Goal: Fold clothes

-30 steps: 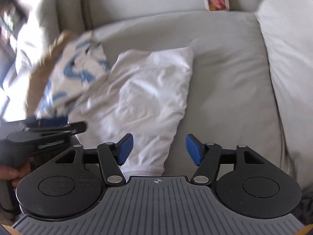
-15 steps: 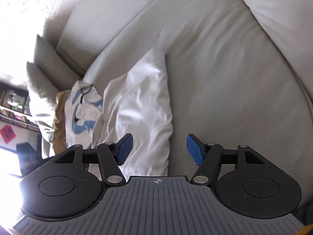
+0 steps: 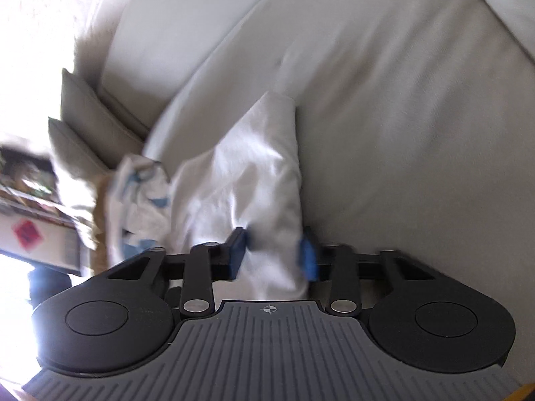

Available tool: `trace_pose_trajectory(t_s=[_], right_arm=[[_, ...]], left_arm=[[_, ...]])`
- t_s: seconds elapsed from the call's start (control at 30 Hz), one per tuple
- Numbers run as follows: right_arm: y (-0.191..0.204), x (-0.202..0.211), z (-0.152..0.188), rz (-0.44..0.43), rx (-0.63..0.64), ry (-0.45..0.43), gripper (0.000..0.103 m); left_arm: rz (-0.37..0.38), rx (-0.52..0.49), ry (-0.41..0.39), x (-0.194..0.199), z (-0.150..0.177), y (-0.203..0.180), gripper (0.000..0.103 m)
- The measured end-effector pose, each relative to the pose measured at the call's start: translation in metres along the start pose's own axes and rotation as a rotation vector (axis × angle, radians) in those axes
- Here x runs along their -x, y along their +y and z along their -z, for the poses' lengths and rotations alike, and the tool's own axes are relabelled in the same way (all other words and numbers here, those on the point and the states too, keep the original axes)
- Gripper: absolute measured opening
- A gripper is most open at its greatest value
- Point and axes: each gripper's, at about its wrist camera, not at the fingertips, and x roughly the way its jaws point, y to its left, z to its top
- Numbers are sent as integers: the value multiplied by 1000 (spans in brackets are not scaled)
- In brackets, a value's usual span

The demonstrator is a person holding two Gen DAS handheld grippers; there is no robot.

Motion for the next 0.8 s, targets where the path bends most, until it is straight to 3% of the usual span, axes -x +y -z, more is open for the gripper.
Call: trace_pose_trajectory(t_s=[0.13,0.3,0.47,0.8], right_arm=[[39,20,17,97,204,-108,6],[79,76,37,186,355,-192,6],[67,156,42,251,305,-275,6],[-16,302,32,486,171,-549,6]], left_arm=[[-92,-153,-93,18,18,-44,11],[-25,-270,-144,40,38,-112,10],[97,-362,-148,50,52,-185,10],[257,-617,-181,-2,60,-376,13]])
